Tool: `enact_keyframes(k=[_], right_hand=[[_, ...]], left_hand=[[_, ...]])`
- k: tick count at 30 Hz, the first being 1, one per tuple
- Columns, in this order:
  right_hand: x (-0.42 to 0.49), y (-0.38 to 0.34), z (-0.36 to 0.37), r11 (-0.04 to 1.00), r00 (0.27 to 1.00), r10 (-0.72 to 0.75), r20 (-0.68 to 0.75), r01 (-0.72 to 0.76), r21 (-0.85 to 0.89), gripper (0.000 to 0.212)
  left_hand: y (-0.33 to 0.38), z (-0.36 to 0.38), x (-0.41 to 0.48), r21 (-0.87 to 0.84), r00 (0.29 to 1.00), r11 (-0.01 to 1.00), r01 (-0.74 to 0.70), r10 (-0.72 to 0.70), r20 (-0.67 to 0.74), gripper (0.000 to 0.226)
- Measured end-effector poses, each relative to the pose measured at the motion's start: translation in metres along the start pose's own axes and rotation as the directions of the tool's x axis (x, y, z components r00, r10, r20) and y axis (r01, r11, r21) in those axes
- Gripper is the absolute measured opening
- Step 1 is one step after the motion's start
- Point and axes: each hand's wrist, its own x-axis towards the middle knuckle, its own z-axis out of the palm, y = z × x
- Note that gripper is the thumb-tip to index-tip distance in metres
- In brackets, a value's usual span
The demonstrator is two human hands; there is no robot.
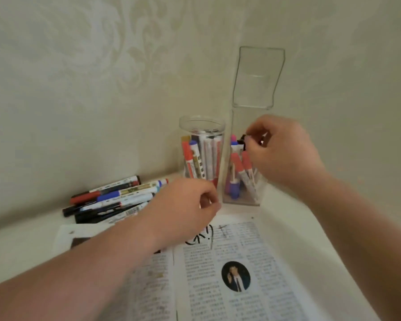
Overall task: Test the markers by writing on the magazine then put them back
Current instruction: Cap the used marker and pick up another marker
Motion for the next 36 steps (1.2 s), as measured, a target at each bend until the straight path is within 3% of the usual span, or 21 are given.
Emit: enact_keyframes(k=[4,9,11,19,24,27,31,33,34,36], right_hand=[[0.041,0.015,-0.031,0.965,0.98,0.158,0.122,-0.127,-0.231,0.009],[0.06,0.004,-0.032,0.903,0.861,0.263,0.435,-0.061,-0.426,0.012],[0.061,-0.001,-0.027,0.884,0.826,0.285,0.487,-0.029,-0.467,0.015],[0.071,-0.011,-0.019,0.815,0.779,0.356,0.516,0.011,-0.58,0.025],[0.07,-0.003,-0.004,0.733,0.815,0.338,0.471,0.086,-0.675,0.032],[0.066,-0.002,-0.013,0.715,0.881,0.283,0.379,0.07,-0.696,0.02],[0.05,-0.013,-0.045,0.844,0.996,0.005,0.087,0.043,-0.534,0.019],[0.041,-0.01,-0.056,0.962,0.989,-0.115,-0.095,0.087,-0.258,0.03],[0.037,-0.008,-0.06,0.992,0.983,-0.108,-0.148,0.098,-0.073,0.037],[0.029,0.0,-0.058,0.954,0.982,-0.082,-0.168,0.126,0.273,0.035]], left_hand=[[-0.014,0.029,-0.009,-0.17,0.989,0.985,0.017,-0.042,-0.144,0.017],[-0.021,0.027,-0.011,-0.238,0.976,0.971,-0.008,-0.044,-0.212,0.036],[-0.022,0.027,-0.013,-0.254,0.978,0.967,0.008,-0.06,-0.198,0.039],[-0.02,0.032,-0.012,-0.221,0.986,0.975,-0.011,-0.026,-0.167,0.036],[-0.02,0.032,-0.011,-0.243,0.986,0.97,0.014,-0.053,-0.157,0.034],[-0.019,0.031,-0.012,-0.244,0.987,0.969,0.031,-0.069,-0.147,0.031],[-0.017,0.029,-0.011,-0.248,0.985,0.968,0.021,-0.063,-0.163,0.021],[-0.018,0.031,-0.01,-0.258,0.978,0.966,-0.005,-0.048,-0.201,0.019],[-0.019,0.032,-0.009,-0.27,0.973,0.963,-0.018,-0.045,-0.225,0.019],[-0.022,0.033,-0.008,-0.304,0.964,0.952,-0.038,-0.046,-0.263,0.024]])
